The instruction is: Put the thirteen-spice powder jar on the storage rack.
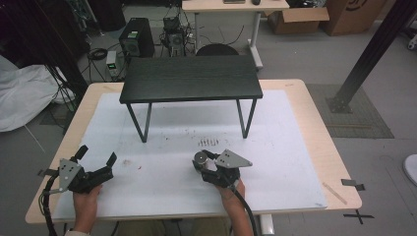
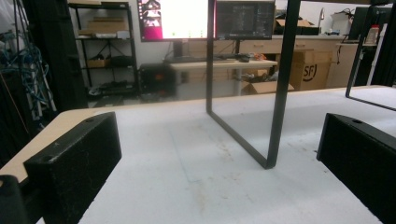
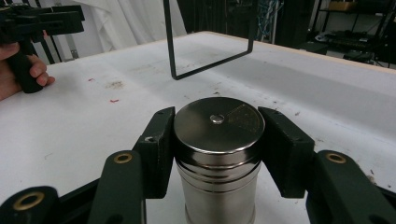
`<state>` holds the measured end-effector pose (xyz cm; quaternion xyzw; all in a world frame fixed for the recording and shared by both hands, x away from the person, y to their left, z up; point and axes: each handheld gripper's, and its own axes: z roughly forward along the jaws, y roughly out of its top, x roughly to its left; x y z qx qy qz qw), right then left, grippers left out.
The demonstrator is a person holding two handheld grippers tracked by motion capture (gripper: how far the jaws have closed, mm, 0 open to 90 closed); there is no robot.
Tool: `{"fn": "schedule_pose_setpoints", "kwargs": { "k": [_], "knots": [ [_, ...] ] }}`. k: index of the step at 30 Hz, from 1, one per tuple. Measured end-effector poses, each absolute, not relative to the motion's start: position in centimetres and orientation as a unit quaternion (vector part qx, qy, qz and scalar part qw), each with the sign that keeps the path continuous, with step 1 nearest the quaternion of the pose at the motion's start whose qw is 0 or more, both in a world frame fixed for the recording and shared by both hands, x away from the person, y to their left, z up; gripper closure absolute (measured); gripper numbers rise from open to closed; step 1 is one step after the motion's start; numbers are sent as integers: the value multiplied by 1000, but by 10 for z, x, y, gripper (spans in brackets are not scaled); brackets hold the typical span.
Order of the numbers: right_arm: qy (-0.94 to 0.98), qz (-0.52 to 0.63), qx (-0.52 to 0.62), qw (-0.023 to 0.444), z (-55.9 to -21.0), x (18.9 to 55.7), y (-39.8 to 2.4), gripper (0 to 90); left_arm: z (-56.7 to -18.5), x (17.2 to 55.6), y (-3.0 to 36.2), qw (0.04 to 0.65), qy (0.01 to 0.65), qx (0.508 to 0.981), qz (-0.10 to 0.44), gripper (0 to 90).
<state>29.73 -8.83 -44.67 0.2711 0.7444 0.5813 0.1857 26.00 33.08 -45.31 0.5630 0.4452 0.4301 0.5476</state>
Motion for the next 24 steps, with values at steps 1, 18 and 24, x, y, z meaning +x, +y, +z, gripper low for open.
{"fn": "schedule_pose_setpoints", "kwargs": {
  "k": [1, 18, 24],
  "knots": [
    [740, 586, 270, 189, -446, 296, -89, 491, -453, 260, 331, 548, 445, 563, 430, 2],
    [734, 599, 262, 184, -414, 298, -93, 491, -453, 260, 331, 548, 445, 563, 430, 2],
    [731, 607, 260, 171, -394, 301, -95, 492, -453, 260, 331, 548, 445, 563, 430, 2]
  ]
}}
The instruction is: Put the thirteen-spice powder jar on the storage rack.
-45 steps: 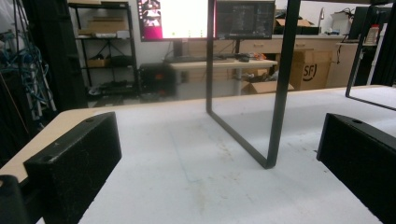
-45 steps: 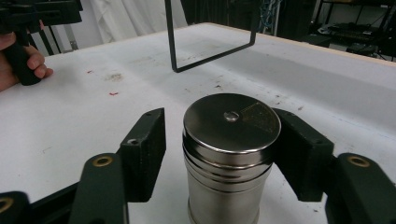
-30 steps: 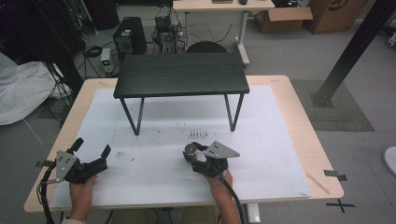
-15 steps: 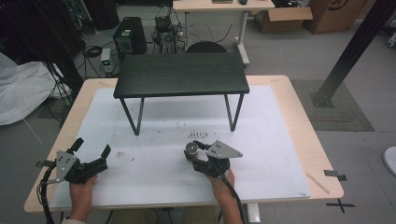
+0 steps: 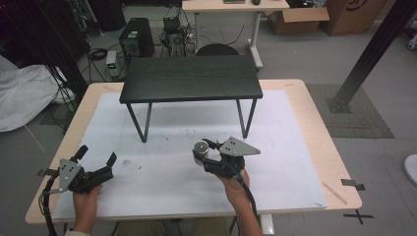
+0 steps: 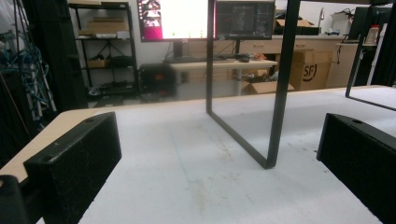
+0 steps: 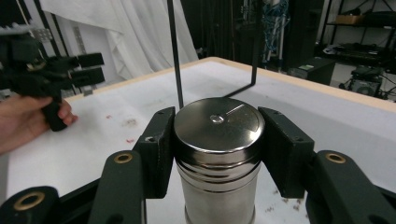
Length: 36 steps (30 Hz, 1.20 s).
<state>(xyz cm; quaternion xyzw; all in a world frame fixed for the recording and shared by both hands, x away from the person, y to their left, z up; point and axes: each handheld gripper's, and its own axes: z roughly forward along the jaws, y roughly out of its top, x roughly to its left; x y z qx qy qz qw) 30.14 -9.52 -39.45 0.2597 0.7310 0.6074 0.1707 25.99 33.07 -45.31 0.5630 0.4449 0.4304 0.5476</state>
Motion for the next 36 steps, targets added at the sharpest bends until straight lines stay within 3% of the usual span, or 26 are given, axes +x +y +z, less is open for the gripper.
{"fn": "schedule_pose_setpoints", "kwargs": {
  "k": [36],
  "knots": [
    [746, 623, 191, 139, -286, 321, -90, 492, -453, 260, 331, 547, 445, 563, 430, 2]
  ]
}}
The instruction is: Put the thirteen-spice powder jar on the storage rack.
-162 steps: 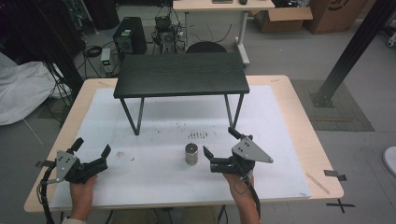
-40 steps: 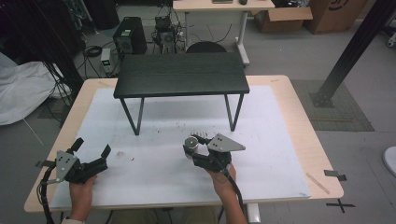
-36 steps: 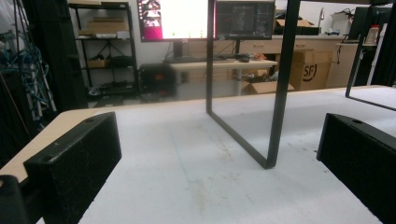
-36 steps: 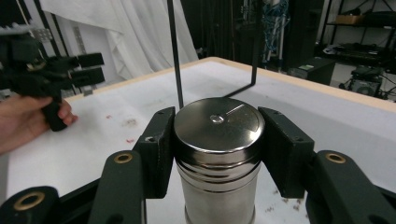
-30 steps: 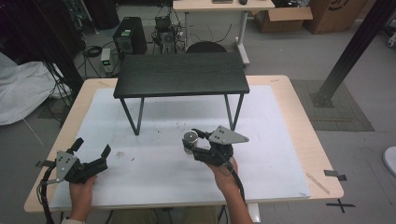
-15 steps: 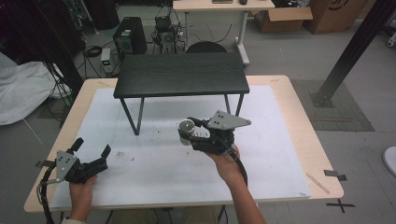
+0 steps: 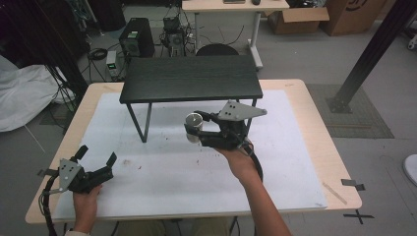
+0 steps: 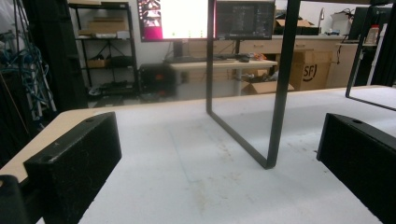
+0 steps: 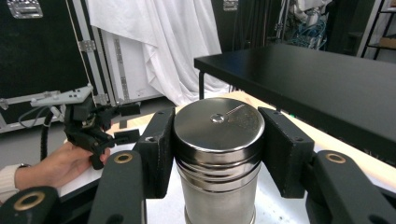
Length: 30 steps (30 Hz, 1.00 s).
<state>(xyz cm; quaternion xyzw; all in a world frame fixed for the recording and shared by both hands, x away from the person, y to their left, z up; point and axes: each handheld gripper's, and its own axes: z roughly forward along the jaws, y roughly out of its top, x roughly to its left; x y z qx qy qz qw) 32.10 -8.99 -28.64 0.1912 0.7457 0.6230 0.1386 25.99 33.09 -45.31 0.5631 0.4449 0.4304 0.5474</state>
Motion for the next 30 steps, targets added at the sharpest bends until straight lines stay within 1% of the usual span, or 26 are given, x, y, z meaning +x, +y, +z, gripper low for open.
{"fn": "schedule_pose_setpoints", "kwargs": {
  "k": [7, 30],
  "knots": [
    [750, 621, 182, 135, -270, 329, -86, 492, -453, 260, 331, 547, 445, 563, 430, 2],
    [746, 630, 169, 131, -230, 353, -74, 492, -453, 260, 331, 547, 446, 563, 430, 2]
  ]
}}
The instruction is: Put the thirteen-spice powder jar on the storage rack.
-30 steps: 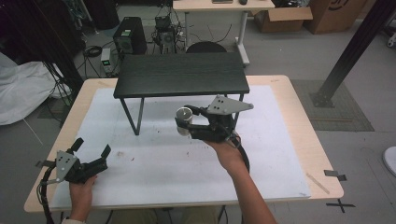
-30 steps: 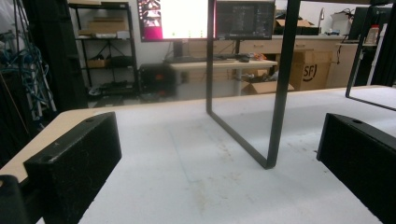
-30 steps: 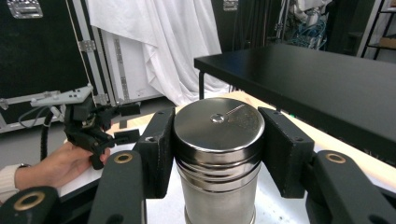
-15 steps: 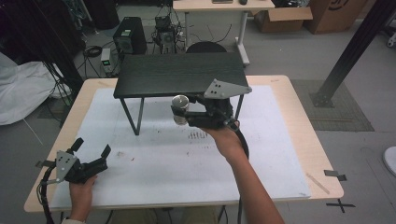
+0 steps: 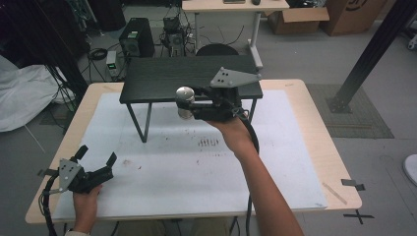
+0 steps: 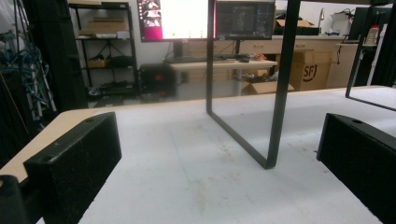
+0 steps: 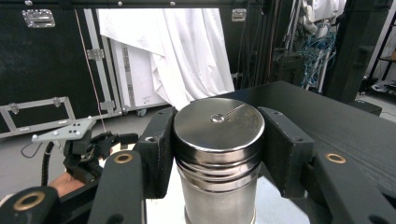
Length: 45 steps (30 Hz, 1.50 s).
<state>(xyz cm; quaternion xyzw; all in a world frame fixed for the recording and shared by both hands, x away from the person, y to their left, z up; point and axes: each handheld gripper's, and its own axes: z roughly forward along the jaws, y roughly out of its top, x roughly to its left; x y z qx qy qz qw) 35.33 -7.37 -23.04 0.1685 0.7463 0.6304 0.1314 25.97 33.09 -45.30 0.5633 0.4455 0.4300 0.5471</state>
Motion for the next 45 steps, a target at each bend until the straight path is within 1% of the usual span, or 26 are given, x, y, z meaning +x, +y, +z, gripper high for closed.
{"fn": "schedule_pose_setpoints", "kwargs": {
  "k": [8, 22, 30, 33, 39, 45],
  "knots": [
    [740, 638, 171, 130, -221, 366, -70, 492, -453, 260, 331, 548, 446, 563, 430, 2],
    [724, 649, 180, 150, -209, 393, -60, 492, -453, 260, 331, 548, 445, 562, 430, 2],
    [710, 648, 211, 176, -212, 416, -55, 492, -453, 260, 331, 547, 445, 563, 431, 2],
    [707, 637, 237, 197, -214, 428, -54, 492, -453, 260, 331, 546, 445, 564, 431, 2],
    [697, 625, 272, 221, -218, 446, -54, 492, -453, 260, 331, 547, 445, 564, 430, 2],
    [699, 611, 295, 227, -224, 460, -50, 492, -453, 260, 331, 548, 446, 562, 429, 2]
  ]
}}
